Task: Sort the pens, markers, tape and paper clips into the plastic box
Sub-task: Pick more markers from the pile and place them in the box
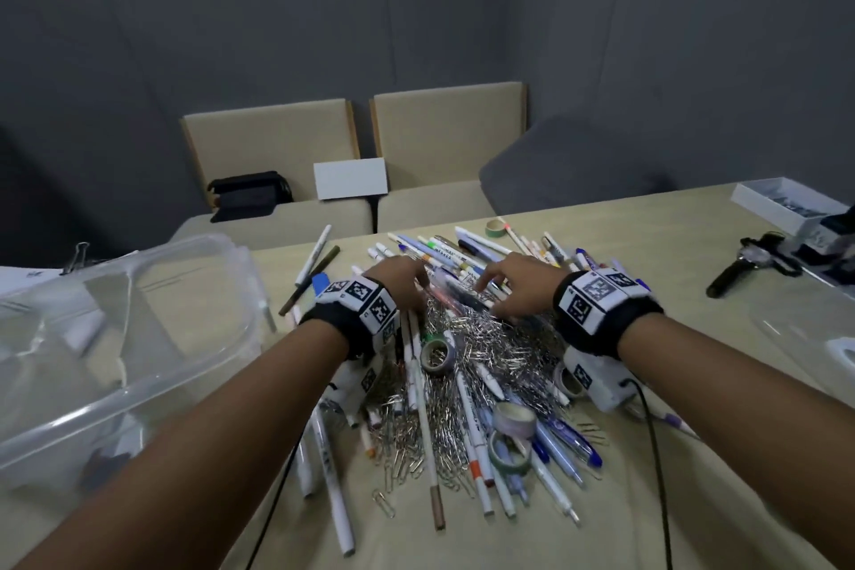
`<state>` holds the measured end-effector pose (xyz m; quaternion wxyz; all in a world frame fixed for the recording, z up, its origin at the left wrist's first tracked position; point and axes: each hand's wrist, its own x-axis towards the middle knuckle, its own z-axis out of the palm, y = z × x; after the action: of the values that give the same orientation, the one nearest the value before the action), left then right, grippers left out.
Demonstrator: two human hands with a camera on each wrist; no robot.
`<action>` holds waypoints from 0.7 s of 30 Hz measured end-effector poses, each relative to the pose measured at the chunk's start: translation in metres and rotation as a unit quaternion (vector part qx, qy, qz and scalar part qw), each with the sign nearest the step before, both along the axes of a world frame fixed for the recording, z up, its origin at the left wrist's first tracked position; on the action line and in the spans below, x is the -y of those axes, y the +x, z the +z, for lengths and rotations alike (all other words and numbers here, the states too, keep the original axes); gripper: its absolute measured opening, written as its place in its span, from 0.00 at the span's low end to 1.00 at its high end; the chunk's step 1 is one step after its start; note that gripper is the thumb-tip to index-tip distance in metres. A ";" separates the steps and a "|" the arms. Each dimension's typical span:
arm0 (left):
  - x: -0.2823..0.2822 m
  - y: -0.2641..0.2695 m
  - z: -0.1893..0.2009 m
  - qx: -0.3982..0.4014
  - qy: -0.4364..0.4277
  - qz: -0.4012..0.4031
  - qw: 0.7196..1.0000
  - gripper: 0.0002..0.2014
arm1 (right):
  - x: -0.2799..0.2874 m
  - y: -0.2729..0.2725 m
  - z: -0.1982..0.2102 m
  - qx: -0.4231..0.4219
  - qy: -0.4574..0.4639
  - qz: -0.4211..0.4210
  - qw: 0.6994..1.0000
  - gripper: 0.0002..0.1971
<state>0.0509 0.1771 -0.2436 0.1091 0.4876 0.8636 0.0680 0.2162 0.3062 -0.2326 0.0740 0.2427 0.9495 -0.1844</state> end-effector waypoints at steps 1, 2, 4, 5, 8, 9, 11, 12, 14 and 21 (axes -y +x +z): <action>0.004 0.001 -0.002 0.000 -0.001 0.000 1.000 0.21 | 0.003 0.002 0.000 0.007 0.008 -0.001 1.000 0.23; 0.008 0.002 -0.003 -0.001 -0.004 -0.002 1.000 0.21 | 0.005 0.004 0.000 0.014 0.017 -0.002 1.000 0.25; 0.016 0.005 -0.005 -0.006 -0.004 -0.004 1.000 0.19 | 0.009 0.007 0.000 0.027 0.032 -0.004 0.999 0.29; 0.020 0.006 -0.005 -0.007 -0.002 0.000 1.000 0.18 | 0.010 0.008 0.001 0.033 0.040 -0.008 0.999 0.30; 0.032 0.006 -0.008 0.007 0.013 0.013 1.000 0.19 | 0.015 0.010 0.006 0.056 0.046 -0.015 0.997 0.33; 0.035 0.005 -0.009 0.009 0.013 0.016 1.000 0.21 | 0.017 0.010 0.009 0.066 0.041 -0.014 0.997 0.33; 0.041 0.002 -0.010 0.019 0.032 0.030 0.999 0.23 | 0.020 0.008 0.016 0.064 0.038 -0.017 0.997 0.34; 0.044 -0.001 -0.010 0.032 0.056 0.045 0.997 0.23 | 0.022 0.006 0.020 0.047 0.044 -0.022 0.998 0.34; 0.048 -0.005 -0.008 0.054 0.113 0.085 0.988 0.19 | 0.026 -0.003 0.026 -0.004 0.053 -0.032 0.998 0.29; 0.045 0.002 -0.004 0.036 0.107 0.023 0.993 0.19 | 0.047 -0.030 0.012 0.042 0.092 -0.013 0.995 0.13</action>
<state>0.0534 0.1323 -0.2477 0.0855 0.4734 0.8580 0.1798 0.1864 0.2593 -0.2202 0.0892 0.2684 0.9552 -0.0870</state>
